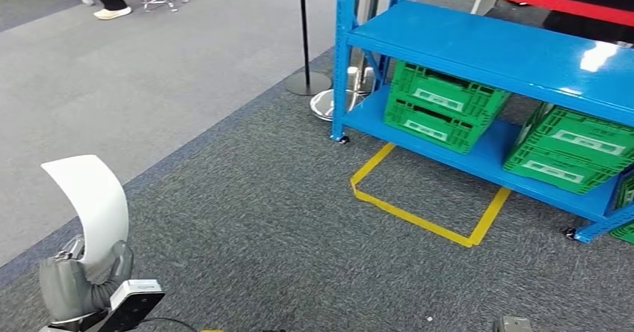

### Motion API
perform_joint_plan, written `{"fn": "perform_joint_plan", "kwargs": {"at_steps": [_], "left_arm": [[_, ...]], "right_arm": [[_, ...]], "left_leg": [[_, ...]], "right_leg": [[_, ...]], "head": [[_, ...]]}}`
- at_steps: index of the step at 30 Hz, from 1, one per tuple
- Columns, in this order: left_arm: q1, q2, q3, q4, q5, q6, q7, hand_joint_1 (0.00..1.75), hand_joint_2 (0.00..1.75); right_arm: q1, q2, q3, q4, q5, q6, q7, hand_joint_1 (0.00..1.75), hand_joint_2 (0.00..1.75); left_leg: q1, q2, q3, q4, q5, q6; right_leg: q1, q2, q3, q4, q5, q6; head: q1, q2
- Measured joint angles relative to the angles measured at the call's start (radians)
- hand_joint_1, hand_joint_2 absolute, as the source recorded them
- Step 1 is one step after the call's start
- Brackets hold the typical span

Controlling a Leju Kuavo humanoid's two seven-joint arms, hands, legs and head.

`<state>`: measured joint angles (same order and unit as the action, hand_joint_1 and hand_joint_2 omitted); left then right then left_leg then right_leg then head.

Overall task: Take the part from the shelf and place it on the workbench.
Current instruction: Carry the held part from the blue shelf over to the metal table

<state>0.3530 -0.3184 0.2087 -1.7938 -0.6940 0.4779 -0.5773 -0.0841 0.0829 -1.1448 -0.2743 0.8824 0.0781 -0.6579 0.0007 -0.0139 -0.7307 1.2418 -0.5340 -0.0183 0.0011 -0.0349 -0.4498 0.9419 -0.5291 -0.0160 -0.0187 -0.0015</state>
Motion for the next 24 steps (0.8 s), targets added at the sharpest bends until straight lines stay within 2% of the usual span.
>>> {"fn": "perform_joint_plan", "kwargs": {"at_steps": [1, 2, 3, 4, 5, 6, 7, 8, 9, 10, 11, 12, 13, 14, 15, 16, 17, 18, 19, 20, 21, 22, 23, 24], "left_arm": [[0.000, 0.000, 0.000, 0.000, 0.000, 0.000, 0.001, 1.75, 1.75], [0.000, 0.000, 0.000, 0.000, 0.000, 0.000, 0.002, 1.75, 1.75], [0.000, 0.000, 0.000, 0.000, 0.000, 0.000, 0.003, 1.75, 1.75], [0.000, 0.000, 0.000, 0.000, 0.000, 0.000, 0.004, 1.75, 1.75], [-0.001, 0.000, 0.000, 0.000, 0.000, 0.000, 0.005, 1.75, 1.75], [-0.002, -0.001, -0.001, 0.000, 0.000, -0.001, 0.005, 1.75, 1.75], [-0.002, -0.001, -0.002, 0.000, 0.000, -0.001, 0.006, 1.75, 1.75], [-0.002, -0.002, -0.002, 0.000, 0.000, -0.001, 0.007, 1.75, 1.75], [0.001, -0.003, -0.002, 0.000, 0.000, -0.002, 0.008, 1.75, 1.75], [0.004, -0.003, -0.001, 0.000, 0.001, -0.002, 0.010, 1.75, 1.75], [0.005, -0.003, -0.001, 0.000, 0.002, -0.003, 0.012, 1.75, 1.75], [0.005, -0.004, -0.002, 0.000, 0.002, -0.004, 0.013, 1.75, 1.75], [0.004, -0.005, -0.003, 0.000, 0.003, -0.006, 0.015, 1.75, 1.75], [0.003, -0.006, -0.004, 0.000, 0.004, -0.008, 0.016, 1.75, 1.75], [0.004, -0.006, -0.005, 0.000, 0.004, -0.011, 0.018, 1.75, 1.75], [0.005, -0.006, -0.005, 0.000, 0.004, -0.012, 0.019, 1.75, 1.75], [0.005, -0.006, -0.006, 0.000, 0.004, -0.012, 0.020, 1.75, 1.75], [0.006, -0.006, -0.006, 0.000, 0.003, -0.011, 0.022, 1.75, 1.75], [0.005, -0.006, -0.008, 0.001, 0.003, -0.008, 0.025, 1.75, 1.75], [0.003, -0.006, -0.009, 0.002, 0.003, -0.004, 0.027, 1.75, 1.75], [0.001, -0.006, -0.011, 0.004, 0.003, 0.000, 0.030, 1.75, 1.75], [-0.002, -0.005, -0.013, 0.007, 0.003, 0.004, 0.031, 1.75, 1.75], [-0.004, -0.005, -0.014, 0.009, 0.003, 0.006, 0.032, 1.75, 1.75], [-0.004, -0.004, -0.014, 0.010, 0.003, 0.007, 0.032, 1.75, 1.75]], "right_arm": [[0.000, -0.001, 0.000, 0.000, 0.000, 0.000, 0.001, 0.00, 0.00], [-0.001, -0.002, 0.000, 0.000, 0.000, 0.000, 0.001, 0.00, 0.00], [-0.002, -0.003, 0.000, 0.000, 0.000, 0.000, 0.002, 0.00, 0.00], [-0.004, -0.004, 0.000, 0.000, 0.000, 0.000, 0.004, 0.00, 0.00], [-0.004, -0.006, 0.000, 0.000, -0.001, 0.000, 0.005, 0.00, 0.00], [-0.005, -0.008, 0.000, 0.000, -0.001, 0.000, 0.006, 0.00, 0.00], [-0.005, -0.010, 0.000, -0.001, -0.001, 0.001, 0.008, 0.00, 0.00], [-0.006, -0.010, 0.000, -0.001, -0.001, 0.001, 0.009, 0.00, 0.00], [-0.008, -0.010, 0.000, 0.000, -0.001, 0.002, 0.011, 0.00, 0.00], [-0.009, -0.010, 0.000, 0.000, 0.000, 0.003, 0.013, 0.00, 0.00], [-0.010, -0.010, 0.000, 0.000, 0.000, 0.004, 0.017, 0.00, 0.00], [-0.009, -0.010, 0.000, 0.001, 0.000, 0.005, 0.022, 0.00, 0.00], [-0.006, -0.010, 0.000, 0.002, 0.000, 0.006, 0.032, 0.00, 0.00], [-0.003, -0.011, 0.000, 0.002, 0.000, 0.007, 0.043, 0.00, 0.00], [0.001, -0.011, 0.000, 0.003, 0.000, 0.007, 0.061, 0.00, 0.00], [0.004, -0.011, 0.000, 0.004, 0.002, 0.007, 0.088, 0.00, 0.00], [0.006, -0.012, 0.000, 0.006, 0.006, 0.006, 0.124, 0.00, 0.00], [0.008, -0.012, 0.000, 0.009, 0.010, 0.007, 0.168, 0.00, 0.00], [0.009, -0.013, 0.000, 0.012, 0.016, 0.008, 0.212, 0.00, 0.00], [0.012, -0.015, 0.000, 0.014, 0.020, 0.010, 0.249, 0.00, 0.00], [0.015, -0.018, 0.000, 0.017, 0.024, 0.013, 0.275, 0.00, 0.00], [0.018, -0.021, 0.000, 0.018, 0.026, 0.015, 0.291, 0.00, 0.00], [0.021, -0.022, 0.000, 0.020, 0.028, 0.016, 0.301, 0.00, 0.00], [0.022, -0.023, 0.000, 0.022, 0.029, 0.017, 0.306, 0.00, 0.00]], "left_leg": [[0.008, 0.004, 0.006, 0.044, -0.001, -0.007], [0.016, 0.008, 0.025, 0.057, 0.018, -0.014], [0.023, 0.015, 0.061, 0.033, 0.044, -0.020], [0.029, 0.031, 0.113, -0.023, 0.059, -0.025], [0.029, 0.052, 0.172, -0.099, 0.053, -0.028], [0.027, 0.070, 0.221, -0.168, 0.037, -0.023], [0.023, 0.082, 0.250, -0.217, 0.018, -0.015], [0.016, 0.081, 0.259, -0.242, 0.006, -0.003], [0.012, 0.074, 0.254, -0.248, 0.007, 0.012], [0.009, 0.066, 0.247, -0.250, 0.014, 0.024], [0.008, 0.057, 0.241, -0.253, 0.021, 0.035], [0.007, 0.047, 0.235, -0.255, 0.029, 0.046], [0.005, 0.037, 0.226, -0.255, 0.037, 0.054], [0.001, 0.025, 0.216, -0.255, 0.045, 0.061], [-0.004, 0.012, 0.207, -0.254, 0.052, 0.065], [-0.009, -0.001, 0.199, -0.253, 0.058, 0.068], [-0.013, -0.015, 0.192, -0.253, 0.064, 0.069], [-0.017, -0.028, 0.188, -0.252, 0.069, 0.069], [-0.019, -0.041, 0.186, -0.252, 0.073, 0.069], [-0.022, -0.053, 0.183, -0.250, 0.076, 0.068], [-0.024, -0.064, 0.178, -0.248, 0.079, 0.066], [-0.023, -0.075, 0.173, -0.246, 0.083, 0.062], [-0.023, -0.085, 0.166, -0.245, 0.087, 0.057], [-0.021, -0.097, 0.160, -0.244, 0.092, 0.051]], "right_leg": [[-0.001, -0.016, -0.017, 0.005, 0.009, 0.003], [-0.002, -0.031, -0.035, 0.011, 0.016, 0.008], [-0.003, -0.046, -0.052, 0.019, 0.022, 0.013], [-0.004, -0.058, -0.064, 0.026, 0.027, 0.018], [-0.004, -0.069, -0.075, 0.034, 0.031, 0.025], [-0.004, -0.080, -0.081, 0.040, 0.035, 0.032], [-0.005, -0.090, -0.083, 0.045, 0.040, 0.039], [-0.007, -0.100, -0.086, 0.047, 0.045, 0.047], [-0.011, -0.108, -0.085, 0.047, 0.049, 0.055], [-0.015, -0.100, -0.090, 0.051, 0.046, 0.062], [-0.019, -0.077, -0.099, 0.067, 0.030, 0.067], [-0.021, -0.044, -0.115, 0.103, 0.001, 0.070], [-0.021, -0.008, -0.141, 0.161, -0.038, 0.070], [-0.020, 0.016, -0.169, 0.231, -0.077, 0.069], [-0.017, 0.027, -0.193, 0.292, -0.104, 0.066], [-0.015, 0.031, -0.205, 0.327, -0.113, 0.062], [-0.012, 0.034, -0.198, 0.324, -0.102, 0.057], [-0.009, 0.039, -0.171, 0.279, -0.073, 0.050], [-0.005, 0.053, -0.132, 0.210, -0.037, 0.042], [-0.003, 0.079, -0.094, 0.139, -0.010, 0.033], [-0.003, 0.102, -0.063, 0.079, 0.006, 0.028], [-0.002, 0.119, -0.046, 0.047, 0.011, 0.025], [-0.002, 0.123, -0.041, 0.034, 0.008, 0.024], [-0.003, 0.113, -0.038, 0.028, 0.010, 0.024]], "head": [[0.000, 0.000], [0.000, 0.000], [0.000, 0.000], [0.000, 0.000], [-0.001, 0.000], [0.000, 0.000], [-0.001, 0.000], [0.000, 0.000], [-0.001, 0.000], [0.000, 0.000], [0.001, 0.000], [0.002, 0.000], [0.004, 0.000], [0.005, 0.000], [0.005, 0.000], [0.005, 0.000], [0.005, 0.000], [0.005, 0.000], [0.005, 0.000], [0.004, 0.000], [0.004, 0.000], [0.004, 0.000], [0.004, 0.000], [0.004, 0.000]]}}
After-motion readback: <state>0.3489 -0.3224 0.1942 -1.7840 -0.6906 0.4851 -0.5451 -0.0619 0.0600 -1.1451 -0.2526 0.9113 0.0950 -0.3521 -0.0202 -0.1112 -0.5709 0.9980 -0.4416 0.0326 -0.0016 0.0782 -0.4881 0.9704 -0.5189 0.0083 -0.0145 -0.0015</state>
